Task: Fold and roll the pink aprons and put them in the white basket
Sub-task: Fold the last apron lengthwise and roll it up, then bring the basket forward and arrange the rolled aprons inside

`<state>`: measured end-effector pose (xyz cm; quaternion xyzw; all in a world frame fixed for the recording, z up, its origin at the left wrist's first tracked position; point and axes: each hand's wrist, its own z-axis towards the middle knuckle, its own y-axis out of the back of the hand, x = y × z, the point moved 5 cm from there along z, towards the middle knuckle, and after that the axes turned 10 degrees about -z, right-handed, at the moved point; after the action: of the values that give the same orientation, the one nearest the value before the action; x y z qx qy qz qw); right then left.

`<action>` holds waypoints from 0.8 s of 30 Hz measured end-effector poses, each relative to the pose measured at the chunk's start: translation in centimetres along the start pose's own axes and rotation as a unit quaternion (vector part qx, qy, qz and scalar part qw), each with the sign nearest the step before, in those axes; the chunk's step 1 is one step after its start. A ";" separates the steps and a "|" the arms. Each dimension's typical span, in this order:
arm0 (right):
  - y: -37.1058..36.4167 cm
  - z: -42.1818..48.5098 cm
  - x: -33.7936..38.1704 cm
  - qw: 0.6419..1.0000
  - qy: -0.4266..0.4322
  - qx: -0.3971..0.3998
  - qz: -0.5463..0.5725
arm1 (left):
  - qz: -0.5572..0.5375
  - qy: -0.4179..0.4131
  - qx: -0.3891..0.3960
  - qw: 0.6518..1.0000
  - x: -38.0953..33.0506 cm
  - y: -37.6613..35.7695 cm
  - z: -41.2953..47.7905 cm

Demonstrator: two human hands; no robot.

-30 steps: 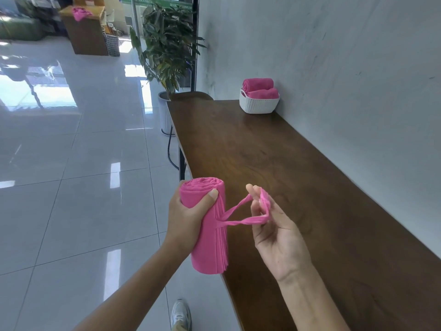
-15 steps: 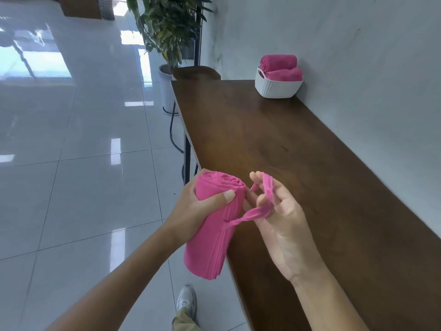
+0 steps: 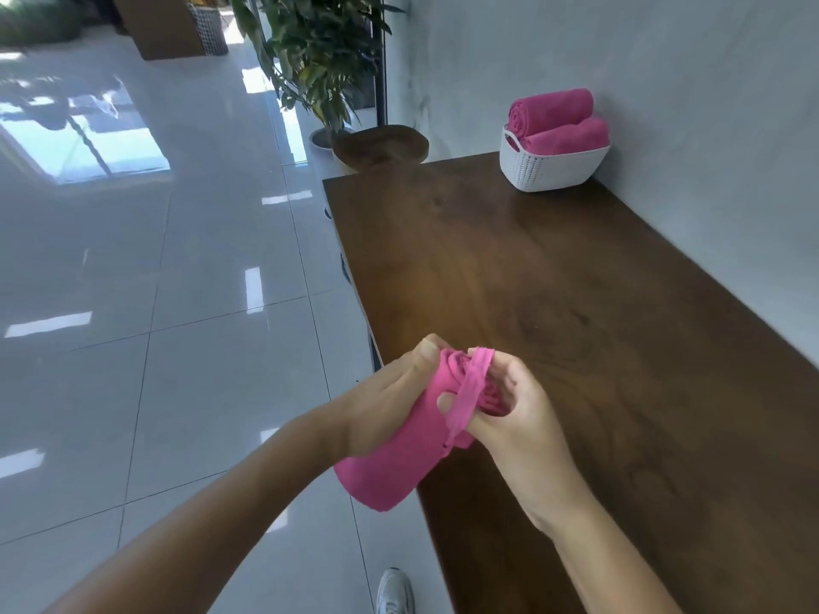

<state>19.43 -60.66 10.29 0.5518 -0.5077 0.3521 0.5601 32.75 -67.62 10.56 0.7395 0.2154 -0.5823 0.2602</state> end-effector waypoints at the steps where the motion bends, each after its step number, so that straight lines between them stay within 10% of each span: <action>1: 0.0 0.6 0.0 1.000 0.001 -0.004 0.006 | -0.025 0.018 -0.002 1.000 0.0 0.5 0.4; 24: -5.8 12.1 1.4 0.986 -0.119 -0.032 0.112 | 0.149 -0.040 0.076 0.985 3.8 19.1 4.5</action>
<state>23.09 -73.51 8.64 0.5112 -0.6404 0.3279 0.4701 42.10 -85.22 8.61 0.7567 0.0472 -0.5809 0.2962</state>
